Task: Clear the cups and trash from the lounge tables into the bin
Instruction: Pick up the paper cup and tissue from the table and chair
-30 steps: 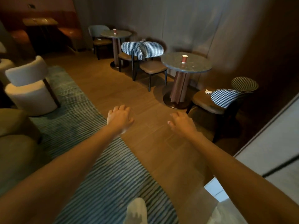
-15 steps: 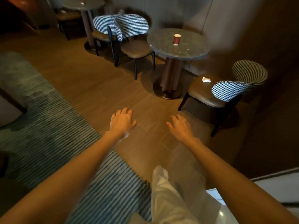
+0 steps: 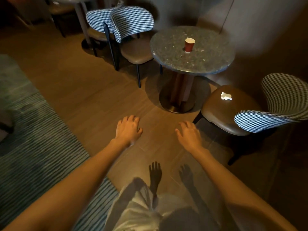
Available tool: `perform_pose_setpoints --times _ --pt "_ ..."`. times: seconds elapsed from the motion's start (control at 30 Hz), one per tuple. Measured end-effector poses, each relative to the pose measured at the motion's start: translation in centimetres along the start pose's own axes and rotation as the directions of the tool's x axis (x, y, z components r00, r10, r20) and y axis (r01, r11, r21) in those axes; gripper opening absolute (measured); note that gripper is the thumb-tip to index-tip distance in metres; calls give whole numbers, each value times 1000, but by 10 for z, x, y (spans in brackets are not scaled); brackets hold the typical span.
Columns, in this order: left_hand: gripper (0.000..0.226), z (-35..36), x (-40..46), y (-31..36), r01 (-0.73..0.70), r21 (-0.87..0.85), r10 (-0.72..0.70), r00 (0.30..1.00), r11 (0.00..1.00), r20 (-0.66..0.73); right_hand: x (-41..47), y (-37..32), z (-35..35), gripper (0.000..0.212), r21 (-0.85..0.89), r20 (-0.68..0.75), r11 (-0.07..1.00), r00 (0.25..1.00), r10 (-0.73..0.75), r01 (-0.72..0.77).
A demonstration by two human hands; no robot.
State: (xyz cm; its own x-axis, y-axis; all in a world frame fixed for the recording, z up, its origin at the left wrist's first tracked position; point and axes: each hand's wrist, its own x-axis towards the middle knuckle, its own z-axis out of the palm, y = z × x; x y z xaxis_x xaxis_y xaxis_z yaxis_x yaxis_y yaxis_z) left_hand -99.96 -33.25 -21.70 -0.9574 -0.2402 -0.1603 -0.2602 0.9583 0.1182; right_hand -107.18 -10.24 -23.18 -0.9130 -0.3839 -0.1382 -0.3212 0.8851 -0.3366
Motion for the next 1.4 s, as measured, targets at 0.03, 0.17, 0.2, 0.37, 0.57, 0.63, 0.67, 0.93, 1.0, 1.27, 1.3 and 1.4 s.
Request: perform_pose_setpoints --times 0.03,0.17,0.2,0.37,0.57,0.63,0.67,0.93,1.0,1.27,1.3,1.4 --pt "52 2 19 -2 2 4 -2 1000 1000 13 19 3 1 45 -12 12 1000 1000 -4 4" --pt "53 5 109 -13 -8 -6 8 999 1000 54 110 12 3 46 -58 27 998 999 31 -29" --pt "54 3 136 -17 -17 -5 17 999 1000 43 137 13 1 46 -61 15 998 999 34 -33" --pt "54 -34 283 -40 -93 -10 92 995 996 -47 273 5 -27 47 -59 -89 998 996 25 -30" --pt "54 -67 424 -36 -213 34 214 976 976 -26 393 8 -62 46 4 -169 997 983 76 -76" --pt "54 -67 460 -31 -249 12 249 969 969 -8 420 16 -66 43 50 -159 994 982 100 -93" --pt "54 -65 478 -28 -259 -2 259 966 966 -3 433 21 -66 41 68 -170 994 981 90 -80" --pt "56 -48 634 9 -208 -7 208 977 978 43 578 94 -73 48 167 -158 986 986 47 -20" --pt "57 -49 667 21 -210 -3 210 975 978 75 613 112 -80 53 231 -155 972 985 75 -38" --pt "59 -57 766 61 -204 -68 211 969 977 129 717 150 -78 98 636 -118 738 917 382 -226" --pt "59 -56 775 65 -210 -68 217 967 975 137 727 150 -73 103 692 -100 680 901 421 -241" --pt "58 -56 801 67 -240 -68 248 957 968 152 753 150 -57 110 790 -60 554 866 496 -263"
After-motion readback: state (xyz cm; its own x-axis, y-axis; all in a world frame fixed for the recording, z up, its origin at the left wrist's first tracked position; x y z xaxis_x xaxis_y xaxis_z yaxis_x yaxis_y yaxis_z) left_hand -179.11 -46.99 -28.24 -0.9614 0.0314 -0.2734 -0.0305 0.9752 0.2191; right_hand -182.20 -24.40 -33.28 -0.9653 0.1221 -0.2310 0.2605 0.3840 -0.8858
